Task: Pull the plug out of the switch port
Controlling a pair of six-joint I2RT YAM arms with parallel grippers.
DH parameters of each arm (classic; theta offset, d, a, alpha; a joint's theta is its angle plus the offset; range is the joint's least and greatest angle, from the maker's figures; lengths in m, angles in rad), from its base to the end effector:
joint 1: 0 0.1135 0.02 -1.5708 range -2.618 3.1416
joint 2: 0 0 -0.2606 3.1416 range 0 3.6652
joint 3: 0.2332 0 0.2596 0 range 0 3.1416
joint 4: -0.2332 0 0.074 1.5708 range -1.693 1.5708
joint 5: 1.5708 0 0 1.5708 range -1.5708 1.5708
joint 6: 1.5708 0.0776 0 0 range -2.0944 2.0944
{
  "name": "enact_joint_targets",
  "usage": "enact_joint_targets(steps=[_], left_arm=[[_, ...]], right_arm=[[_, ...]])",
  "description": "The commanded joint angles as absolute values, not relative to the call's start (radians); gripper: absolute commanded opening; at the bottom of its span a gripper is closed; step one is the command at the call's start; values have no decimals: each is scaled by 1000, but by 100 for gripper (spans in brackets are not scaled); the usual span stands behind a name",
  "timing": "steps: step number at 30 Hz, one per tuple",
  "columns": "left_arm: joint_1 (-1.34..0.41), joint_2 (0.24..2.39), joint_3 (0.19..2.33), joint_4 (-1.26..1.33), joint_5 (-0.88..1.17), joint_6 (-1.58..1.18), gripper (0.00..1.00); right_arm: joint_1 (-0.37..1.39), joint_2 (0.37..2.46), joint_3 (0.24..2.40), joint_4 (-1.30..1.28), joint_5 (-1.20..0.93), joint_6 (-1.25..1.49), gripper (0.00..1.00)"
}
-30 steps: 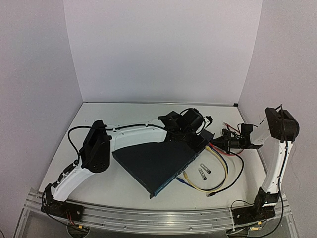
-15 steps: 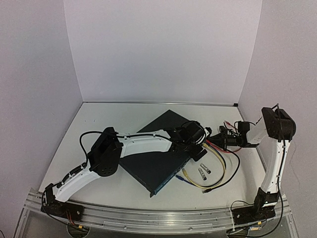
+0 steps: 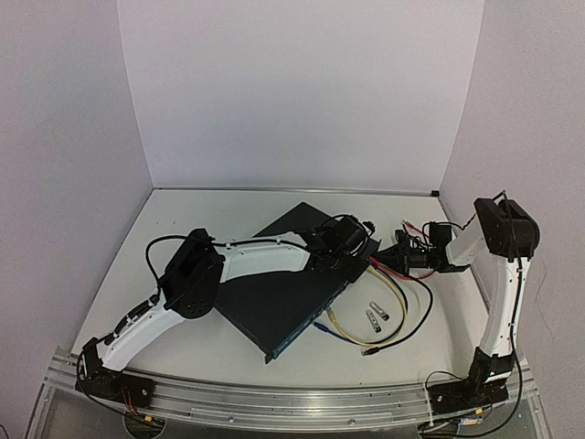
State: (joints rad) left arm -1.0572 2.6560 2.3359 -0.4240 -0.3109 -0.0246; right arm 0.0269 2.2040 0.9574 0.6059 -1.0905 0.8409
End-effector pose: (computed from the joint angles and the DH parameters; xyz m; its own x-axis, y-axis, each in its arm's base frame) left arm 0.3243 -0.5265 0.1124 -0.3503 0.5734 -0.7406 0.7103 0.6781 0.1890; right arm 0.3976 0.0795 0.0376 -0.9373 0.3193 -0.1395 -0.0369 0.3072 0.9509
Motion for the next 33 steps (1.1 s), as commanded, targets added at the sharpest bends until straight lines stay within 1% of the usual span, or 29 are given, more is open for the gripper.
enact_joint_targets(steps=[1, 6, 12, 17, 23, 25, 27, 30, 33], left_arm=[[-1008, 2673, 2279, -459, -382, -72, 83], [-979, 2649, 2228, -475, -348, -118, 81], [-977, 2640, 2193, -467, -306, -88, 83], [-977, 2616, 2142, -453, -232, -67, 86], [-979, 2579, 2087, -420, -160, -57, 87], [-980, 2576, 2086, -418, -147, -56, 87], [-980, 2571, 2087, -417, -134, -54, 87], [-982, 2560, 2083, -410, -114, -54, 89], [-983, 2546, 2075, -399, -100, -58, 90]], right_arm=[[51, 2276, 869, 423, -1067, 871, 0], [-37, 2214, 798, 424, -1059, 839, 0], [-55, 2143, 728, 423, -1083, 783, 0], [-61, 2118, 727, 423, -1084, 759, 0], [-62, 1940, 761, 399, -1010, 754, 0], [-62, 1860, 802, 305, -965, 711, 0], [-62, 1783, 866, 136, -892, 610, 0], [-61, 1667, 994, -151, -723, 438, 0], [-61, 1594, 1077, -222, -615, 359, 0]])
